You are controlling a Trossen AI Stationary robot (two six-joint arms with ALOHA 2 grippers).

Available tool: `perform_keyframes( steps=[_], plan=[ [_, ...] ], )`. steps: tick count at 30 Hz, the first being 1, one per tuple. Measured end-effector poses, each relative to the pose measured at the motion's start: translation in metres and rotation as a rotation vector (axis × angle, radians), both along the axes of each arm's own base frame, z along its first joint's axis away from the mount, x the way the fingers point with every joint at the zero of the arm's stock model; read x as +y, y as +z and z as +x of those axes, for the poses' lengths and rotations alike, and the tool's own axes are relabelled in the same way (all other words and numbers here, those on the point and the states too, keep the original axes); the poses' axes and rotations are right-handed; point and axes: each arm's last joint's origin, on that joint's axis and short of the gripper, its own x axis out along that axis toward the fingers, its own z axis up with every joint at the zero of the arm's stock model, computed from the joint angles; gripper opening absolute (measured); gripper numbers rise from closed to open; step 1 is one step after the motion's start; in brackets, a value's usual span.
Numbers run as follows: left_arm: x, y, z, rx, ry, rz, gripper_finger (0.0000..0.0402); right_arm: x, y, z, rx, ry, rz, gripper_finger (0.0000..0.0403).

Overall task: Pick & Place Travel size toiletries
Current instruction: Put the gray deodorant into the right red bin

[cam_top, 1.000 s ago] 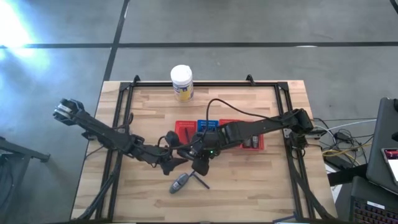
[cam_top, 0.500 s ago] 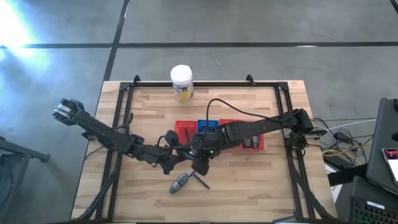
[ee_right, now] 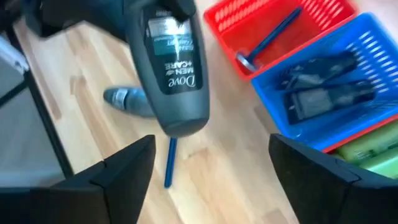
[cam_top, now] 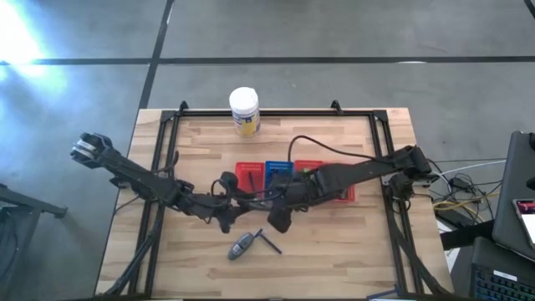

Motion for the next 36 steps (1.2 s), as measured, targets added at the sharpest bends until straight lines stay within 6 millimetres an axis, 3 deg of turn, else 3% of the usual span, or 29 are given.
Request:
perform_keyframes(
  steps=[6,11,19,25,36],
  plan=[
    [0.009,0.007,-0.003,-0.038,0.057,-0.269,0.0204,0.008,0.016,-0.012,-0.091,-0.076,-0.146,0.0330],
    [0.028,0.015,-0.003,-0.027,0.023,-0.544,0.0204,0.012,0.029,-0.025,-0.154,-0.143,-0.274,0.0341],
    [0.065,0.022,0.002,0.012,-0.028,-0.998,0.0204,0.016,0.035,-0.030,-0.188,-0.189,-0.259,0.0349],
    [0.070,0.028,0.002,-0.013,-0.040,-1.066,0.0204,0.019,0.035,-0.031,-0.210,-0.239,-0.248,0.0344],
    [0.073,0.049,0.006,-0.077,-0.129,-1.016,0.0206,0.019,0.040,-0.027,-0.271,-0.231,-0.289,0.0354]
  ],
)
